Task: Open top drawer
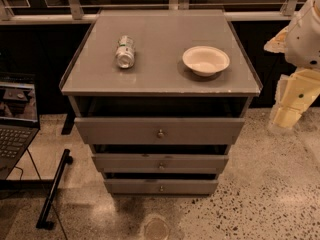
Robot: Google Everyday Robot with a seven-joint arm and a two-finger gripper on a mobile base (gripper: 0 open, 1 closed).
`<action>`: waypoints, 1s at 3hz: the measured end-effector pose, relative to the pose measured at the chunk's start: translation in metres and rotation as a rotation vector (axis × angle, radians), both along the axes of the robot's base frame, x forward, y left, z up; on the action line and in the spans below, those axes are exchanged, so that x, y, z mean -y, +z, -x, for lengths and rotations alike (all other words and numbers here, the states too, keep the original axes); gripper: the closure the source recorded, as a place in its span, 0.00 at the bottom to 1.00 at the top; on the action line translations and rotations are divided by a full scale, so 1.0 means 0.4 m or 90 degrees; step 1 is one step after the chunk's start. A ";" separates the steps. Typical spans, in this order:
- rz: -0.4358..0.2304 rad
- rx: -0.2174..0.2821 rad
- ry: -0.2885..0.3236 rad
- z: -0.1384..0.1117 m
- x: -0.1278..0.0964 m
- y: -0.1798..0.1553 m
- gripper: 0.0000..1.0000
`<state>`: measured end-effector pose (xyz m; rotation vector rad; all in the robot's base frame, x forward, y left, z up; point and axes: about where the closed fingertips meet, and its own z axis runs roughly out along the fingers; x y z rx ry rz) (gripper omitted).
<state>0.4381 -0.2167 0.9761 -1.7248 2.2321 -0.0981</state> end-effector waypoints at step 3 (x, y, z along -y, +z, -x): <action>-0.133 -0.003 -0.100 0.009 -0.029 -0.094 0.00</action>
Offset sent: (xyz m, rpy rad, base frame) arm 0.0039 0.0063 -0.0177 0.1210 -0.0221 -0.0682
